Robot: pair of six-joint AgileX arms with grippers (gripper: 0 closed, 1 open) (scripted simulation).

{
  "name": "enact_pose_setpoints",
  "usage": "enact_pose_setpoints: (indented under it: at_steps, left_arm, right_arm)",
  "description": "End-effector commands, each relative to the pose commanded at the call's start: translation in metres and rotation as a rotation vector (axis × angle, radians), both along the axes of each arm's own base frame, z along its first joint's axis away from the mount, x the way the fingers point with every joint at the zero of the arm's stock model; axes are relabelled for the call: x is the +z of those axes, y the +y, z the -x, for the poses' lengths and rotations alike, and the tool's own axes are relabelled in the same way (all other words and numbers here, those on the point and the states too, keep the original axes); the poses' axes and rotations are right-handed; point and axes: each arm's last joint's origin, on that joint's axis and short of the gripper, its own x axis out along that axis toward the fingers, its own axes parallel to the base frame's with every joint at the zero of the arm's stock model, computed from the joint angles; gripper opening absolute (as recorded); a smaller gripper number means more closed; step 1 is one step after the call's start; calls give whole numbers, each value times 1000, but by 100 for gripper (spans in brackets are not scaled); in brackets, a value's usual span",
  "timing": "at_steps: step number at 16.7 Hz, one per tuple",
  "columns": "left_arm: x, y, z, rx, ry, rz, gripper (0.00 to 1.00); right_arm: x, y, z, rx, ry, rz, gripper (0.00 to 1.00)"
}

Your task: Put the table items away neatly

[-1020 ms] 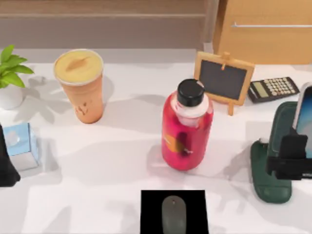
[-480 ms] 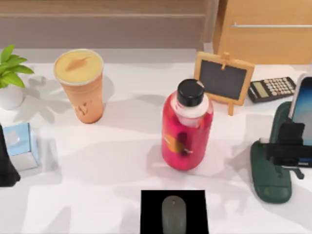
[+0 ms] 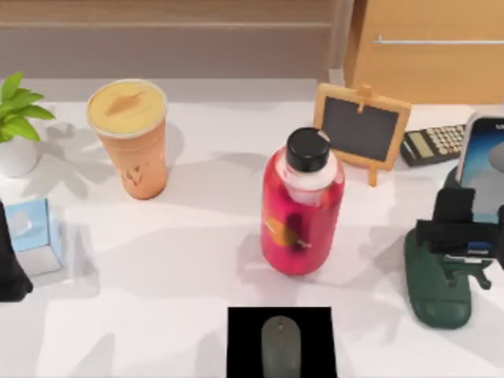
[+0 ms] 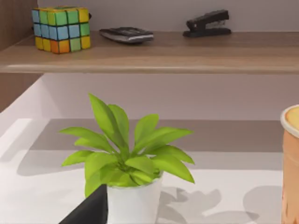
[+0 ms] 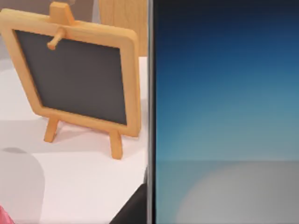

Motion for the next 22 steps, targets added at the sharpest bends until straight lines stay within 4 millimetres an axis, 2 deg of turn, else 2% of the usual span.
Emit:
enact_pose_setpoints:
  at_steps: [2, 15, 22]
  left_arm:
    - [0, 0, 0, 0, 0, 0, 100]
    - [0, 0, 0, 0, 0, 0, 100]
    - [0, 0, 0, 0, 0, 0, 100]
  right_arm:
    - [0, 0, 0, 0, 0, 0, 0]
    - [0, 0, 0, 0, 0, 0, 98]
    - [0, 0, 0, 0, 0, 0, 100]
